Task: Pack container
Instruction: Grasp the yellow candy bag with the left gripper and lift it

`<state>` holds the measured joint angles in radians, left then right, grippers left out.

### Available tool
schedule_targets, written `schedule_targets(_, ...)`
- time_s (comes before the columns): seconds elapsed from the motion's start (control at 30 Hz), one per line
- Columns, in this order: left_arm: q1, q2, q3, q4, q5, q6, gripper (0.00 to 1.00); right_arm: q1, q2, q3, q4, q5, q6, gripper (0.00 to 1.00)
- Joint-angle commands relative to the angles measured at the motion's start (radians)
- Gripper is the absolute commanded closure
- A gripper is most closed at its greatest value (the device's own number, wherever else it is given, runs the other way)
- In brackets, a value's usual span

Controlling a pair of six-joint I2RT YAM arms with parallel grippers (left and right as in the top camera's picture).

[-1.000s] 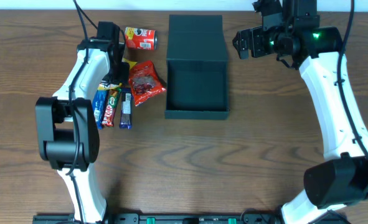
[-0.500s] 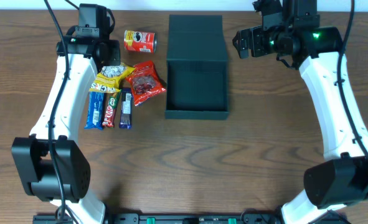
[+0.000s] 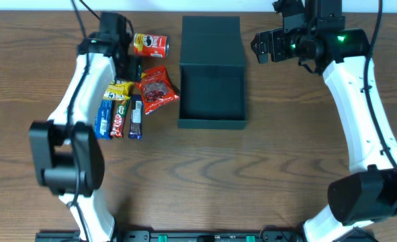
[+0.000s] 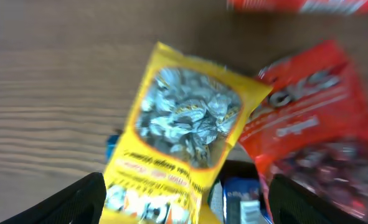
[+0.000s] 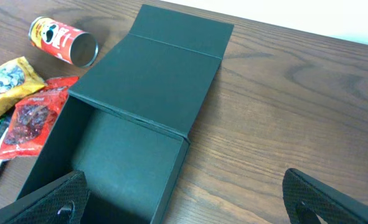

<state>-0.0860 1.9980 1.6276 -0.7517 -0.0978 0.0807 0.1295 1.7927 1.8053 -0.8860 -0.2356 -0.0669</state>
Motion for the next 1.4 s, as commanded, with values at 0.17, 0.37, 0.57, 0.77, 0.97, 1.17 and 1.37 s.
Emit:
schedule_targets(0.17, 0.009, 0.111, 0.013, 0.004, -0.014, 0.187, 0.09, 0.008, -0.008, 0.007, -0.008, 0.000, -0.009, 0.01)
schedule_targets(0.37, 0.033, 0.171, 0.013, 0.021, -0.015, 0.211, 0.11, 0.008, -0.008, 0.007, -0.009, 0.000, -0.009, 0.01)
schedule_targets(0.57, 0.040, 0.190, 0.013, 0.044, -0.014, 0.211, 0.55, 0.008, -0.008, 0.007, -0.008, -0.001, -0.009, 0.01)
schedule_targets(0.77, 0.041, 0.190, 0.013, 0.047, -0.014, 0.211, 0.87, 0.008, -0.008, 0.007, -0.008, 0.000, -0.009, 0.01)
schedule_targets(0.97, 0.040, 0.176, 0.021, 0.040, -0.022, 0.182, 0.95, 0.008, -0.008, 0.007, -0.004, 0.000, -0.009, 0.01)
schedule_targets(1.17, 0.040, 0.100, 0.091, 0.006, -0.101, 0.084, 0.94, 0.007, -0.008, 0.007, -0.001, 0.071, 0.027, 0.01)
schedule_targets(1.37, 0.018, -0.035, 0.126, 0.004, -0.101, -0.001, 0.94, -0.032, -0.008, 0.007, 0.007, 0.124, 0.109, 0.01)
